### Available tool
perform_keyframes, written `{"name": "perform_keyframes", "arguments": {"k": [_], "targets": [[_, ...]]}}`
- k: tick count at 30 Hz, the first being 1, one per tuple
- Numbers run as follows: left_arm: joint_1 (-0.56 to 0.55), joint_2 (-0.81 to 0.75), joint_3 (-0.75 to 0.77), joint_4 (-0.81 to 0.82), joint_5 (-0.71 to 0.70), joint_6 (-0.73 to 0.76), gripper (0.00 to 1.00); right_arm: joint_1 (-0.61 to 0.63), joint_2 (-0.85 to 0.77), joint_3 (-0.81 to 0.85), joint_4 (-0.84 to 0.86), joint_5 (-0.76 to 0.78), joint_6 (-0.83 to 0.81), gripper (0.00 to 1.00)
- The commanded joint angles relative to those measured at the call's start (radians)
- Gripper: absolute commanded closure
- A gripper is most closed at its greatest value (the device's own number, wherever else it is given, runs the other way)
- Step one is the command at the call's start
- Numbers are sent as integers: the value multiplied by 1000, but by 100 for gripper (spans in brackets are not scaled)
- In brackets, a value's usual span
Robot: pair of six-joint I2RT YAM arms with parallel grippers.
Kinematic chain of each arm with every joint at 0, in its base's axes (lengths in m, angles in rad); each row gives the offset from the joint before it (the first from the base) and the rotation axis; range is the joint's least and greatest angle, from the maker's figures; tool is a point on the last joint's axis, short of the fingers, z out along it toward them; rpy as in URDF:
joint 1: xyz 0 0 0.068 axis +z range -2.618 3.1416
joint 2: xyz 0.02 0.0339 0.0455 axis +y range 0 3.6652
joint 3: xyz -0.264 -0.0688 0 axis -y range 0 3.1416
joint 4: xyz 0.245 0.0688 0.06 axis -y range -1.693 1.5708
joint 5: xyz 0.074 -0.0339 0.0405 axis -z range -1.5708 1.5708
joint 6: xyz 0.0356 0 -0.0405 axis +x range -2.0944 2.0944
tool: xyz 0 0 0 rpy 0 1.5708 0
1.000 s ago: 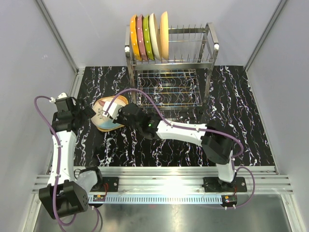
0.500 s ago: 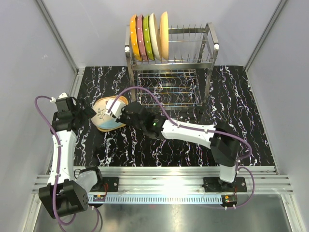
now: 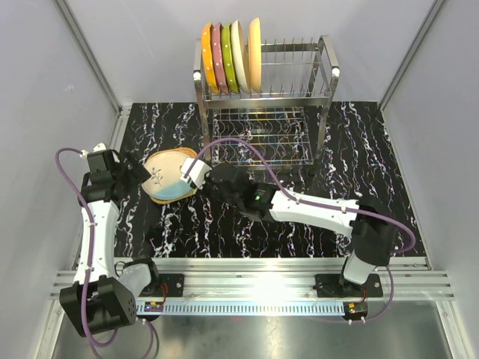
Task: Load the plates into the dish rack
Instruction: Insert the plate into the dish rack
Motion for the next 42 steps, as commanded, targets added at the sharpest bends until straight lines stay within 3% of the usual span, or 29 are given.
{"name": "perform_keyframes", "arguments": {"k": [1, 19, 32, 37, 42], "targets": [[5, 5, 16, 38, 35, 17, 1, -5, -121, 14, 89, 28, 53, 100], [5, 16, 11, 45, 66, 21, 1, -31, -284, -133, -31, 68, 322, 100], [6, 25, 10, 50, 87, 23, 1, -230, -417, -142, -126, 33, 670, 100], [3, 27, 8, 52, 94, 23, 1, -301, -482, -110, -181, -46, 722, 100], [5, 33, 8, 55, 103, 23, 1, -330, -551, -52, -262, -3, 794, 100]]}}
